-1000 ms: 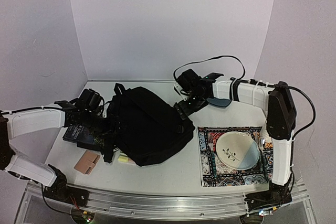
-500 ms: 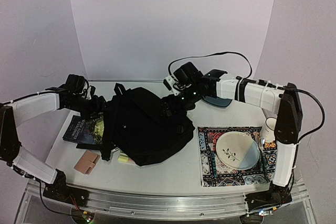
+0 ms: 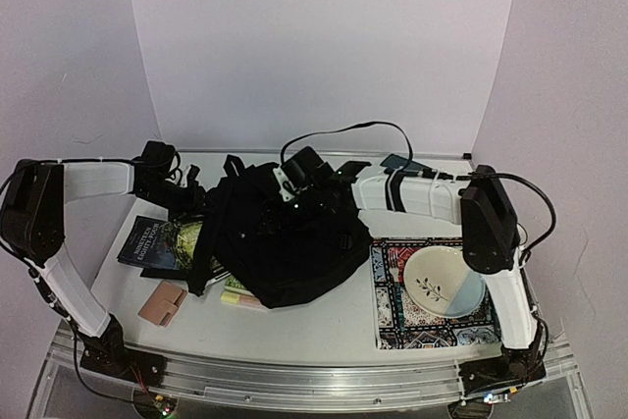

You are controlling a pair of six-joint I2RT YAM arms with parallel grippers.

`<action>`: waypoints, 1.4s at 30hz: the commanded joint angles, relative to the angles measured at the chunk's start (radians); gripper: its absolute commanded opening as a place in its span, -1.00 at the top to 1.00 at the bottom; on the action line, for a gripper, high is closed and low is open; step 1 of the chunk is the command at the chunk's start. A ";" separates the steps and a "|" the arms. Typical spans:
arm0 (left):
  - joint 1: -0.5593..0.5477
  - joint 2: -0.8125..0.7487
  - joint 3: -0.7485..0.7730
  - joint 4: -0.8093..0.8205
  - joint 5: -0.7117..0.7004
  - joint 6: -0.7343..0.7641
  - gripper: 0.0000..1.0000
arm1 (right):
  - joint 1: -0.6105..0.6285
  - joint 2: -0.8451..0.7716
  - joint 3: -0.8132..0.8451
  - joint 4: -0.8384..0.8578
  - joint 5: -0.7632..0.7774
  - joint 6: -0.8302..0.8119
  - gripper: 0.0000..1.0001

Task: Pack the student bag
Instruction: Hold the student bag from the book, then grab the pocket on the back of the student bag.

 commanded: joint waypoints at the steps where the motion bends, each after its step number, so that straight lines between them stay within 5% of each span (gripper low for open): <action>1: -0.009 -0.055 -0.021 0.094 0.128 -0.016 0.58 | 0.015 0.067 0.091 0.082 -0.037 0.103 -0.38; 8: -0.035 -0.096 -0.092 0.169 0.168 -0.066 0.87 | 0.016 0.140 0.131 0.129 -0.005 0.143 -0.32; 20: -0.085 -0.120 -0.128 0.199 0.129 -0.088 0.95 | 0.016 0.239 0.193 0.139 -0.079 0.163 0.02; 24: -0.088 -0.121 -0.131 0.205 0.115 -0.089 0.96 | 0.016 0.240 0.184 0.139 -0.077 0.155 0.26; 31: -0.087 -0.110 -0.123 0.205 0.072 -0.075 1.00 | 0.016 0.232 0.196 0.139 -0.126 0.135 0.99; 42: -0.035 -0.038 0.012 0.160 -0.076 -0.039 1.00 | 0.017 -0.029 0.032 0.139 -0.236 0.015 1.00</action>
